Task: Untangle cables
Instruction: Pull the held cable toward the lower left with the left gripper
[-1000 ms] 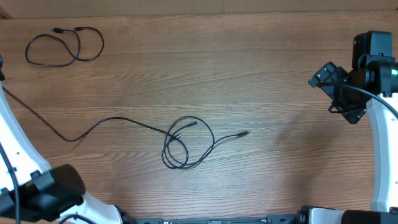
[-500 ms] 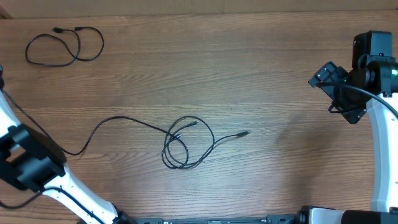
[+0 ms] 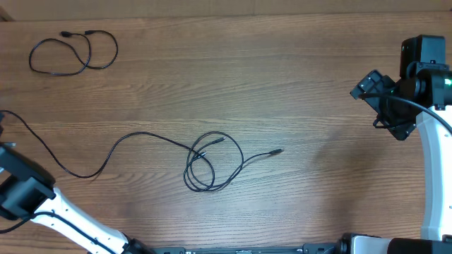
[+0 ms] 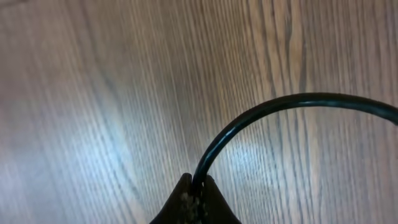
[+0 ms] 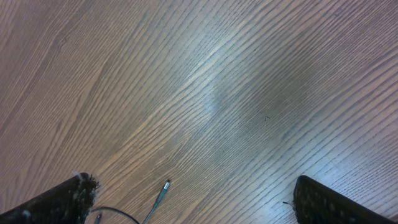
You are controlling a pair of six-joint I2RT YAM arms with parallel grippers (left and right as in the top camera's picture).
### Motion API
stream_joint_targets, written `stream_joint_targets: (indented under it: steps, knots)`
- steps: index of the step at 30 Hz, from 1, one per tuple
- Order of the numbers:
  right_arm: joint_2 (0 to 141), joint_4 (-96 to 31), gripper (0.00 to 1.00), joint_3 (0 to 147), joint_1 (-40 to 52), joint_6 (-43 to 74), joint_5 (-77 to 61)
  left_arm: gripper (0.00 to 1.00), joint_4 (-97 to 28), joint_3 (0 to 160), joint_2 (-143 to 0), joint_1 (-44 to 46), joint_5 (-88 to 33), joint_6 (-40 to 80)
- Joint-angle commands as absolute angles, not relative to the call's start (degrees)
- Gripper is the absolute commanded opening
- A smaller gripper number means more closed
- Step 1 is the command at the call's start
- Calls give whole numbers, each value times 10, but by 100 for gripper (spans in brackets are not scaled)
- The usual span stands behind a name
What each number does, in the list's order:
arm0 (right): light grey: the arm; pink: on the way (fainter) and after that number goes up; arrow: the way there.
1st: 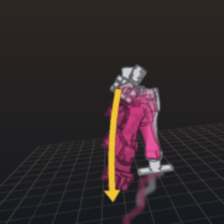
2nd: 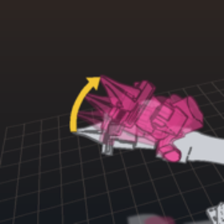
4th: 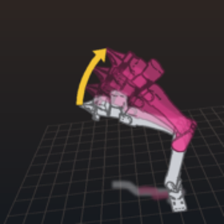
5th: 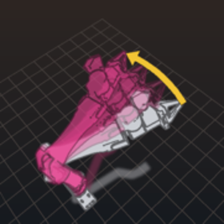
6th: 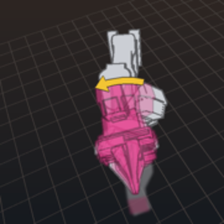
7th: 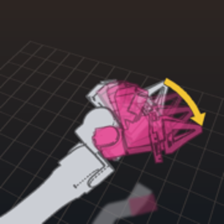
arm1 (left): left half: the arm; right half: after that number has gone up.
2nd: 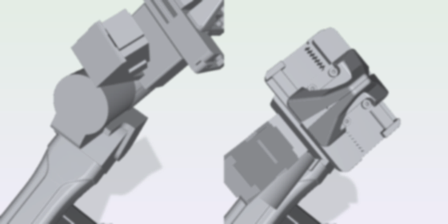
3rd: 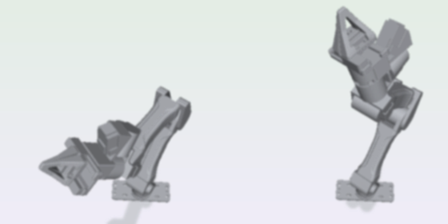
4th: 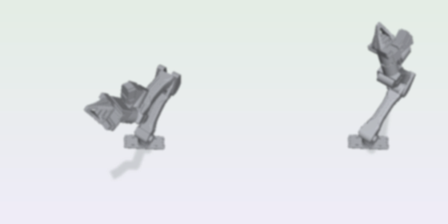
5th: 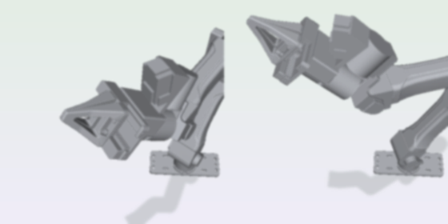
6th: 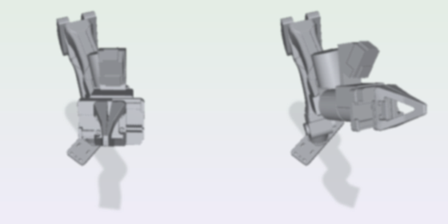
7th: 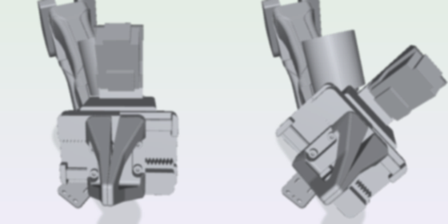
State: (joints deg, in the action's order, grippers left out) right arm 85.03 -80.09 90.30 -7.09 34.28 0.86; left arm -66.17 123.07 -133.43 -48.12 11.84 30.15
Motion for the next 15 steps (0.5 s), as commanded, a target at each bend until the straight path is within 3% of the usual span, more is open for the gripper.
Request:
stream_joint_targets:
  steps: [1, 4, 5, 7, 9, 10, 12, 13, 15]
  knots:
    - [850, -798, 100, 900, -71, 342, 14, 8, -649, 1234, -1330, -502, -8, 270]
    - [850, -798, 100, 900, -72, 342, 14, 11, -639, 1234, -1330, -511, -30, 249]
    - [850, -798, 100, 900, -72, 342, 14, 17, -638, 1234, -1330, -512, -30, 246]
    - [850, -798, 100, 900, -71, 342, 14, 37, -639, 1234, -1330, -514, -30, 246]
    - [850, -798, 100, 900, -71, 342, 14, 49, -645, 1234, -1330, -514, -34, 246]
    - [850, -798, 100, 900, -71, 342, 14, 67, -654, 1234, -1330, -514, -57, 246]
    - [850, -798, 100, 900, -71, 342, 14, 89, -672, 1234, -1330, -513, -91, 244]
    - [850, -798, 100, 900, -71, 342, 14, 95, -685, 1234, -1330, -512, -107, 244]
    - [850, -798, 100, 900, -72, 342, 14, 95, -717, 1234, -1330, -507, -109, 243]
